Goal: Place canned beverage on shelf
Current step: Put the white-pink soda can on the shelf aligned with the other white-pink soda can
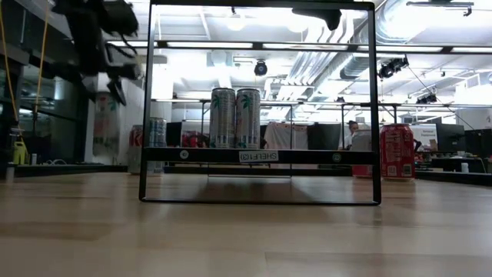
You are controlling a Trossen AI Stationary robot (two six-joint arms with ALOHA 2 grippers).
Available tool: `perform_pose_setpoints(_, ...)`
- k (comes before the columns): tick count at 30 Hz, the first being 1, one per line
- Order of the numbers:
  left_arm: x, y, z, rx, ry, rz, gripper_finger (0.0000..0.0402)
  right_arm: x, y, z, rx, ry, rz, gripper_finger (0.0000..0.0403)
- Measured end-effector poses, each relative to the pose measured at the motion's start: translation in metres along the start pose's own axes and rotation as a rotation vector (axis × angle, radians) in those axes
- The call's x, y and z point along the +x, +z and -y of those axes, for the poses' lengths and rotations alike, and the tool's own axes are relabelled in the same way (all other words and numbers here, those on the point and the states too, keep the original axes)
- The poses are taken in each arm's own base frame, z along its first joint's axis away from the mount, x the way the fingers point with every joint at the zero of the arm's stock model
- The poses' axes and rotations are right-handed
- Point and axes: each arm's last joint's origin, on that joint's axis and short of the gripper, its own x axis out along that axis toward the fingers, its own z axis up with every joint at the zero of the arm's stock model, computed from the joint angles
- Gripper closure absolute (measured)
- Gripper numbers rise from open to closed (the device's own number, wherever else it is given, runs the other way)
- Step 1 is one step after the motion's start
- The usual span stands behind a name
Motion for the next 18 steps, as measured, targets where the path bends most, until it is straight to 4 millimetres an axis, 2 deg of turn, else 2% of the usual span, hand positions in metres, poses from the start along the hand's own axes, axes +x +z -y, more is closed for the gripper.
perform_pose_setpoints(8,-0.056,0.022,-0.023,0.001,-0.142,0.155,0.0241,0.0,0.0,0.0,0.0,0.0,0.0,0.0111)
perform_pose_setpoints(14,-0.072,0.025,-0.025,0.025,-0.239,0.169,0.0241,0.0,0.0,0.0,0.0,0.0,0.0,0.0111)
perform_pose_setpoints(18,-0.08,0.017,-0.013,0.105,-0.426,0.106,0.0241,0.0,0.0,0.0,0.0,0.0,0.0,0.0111)
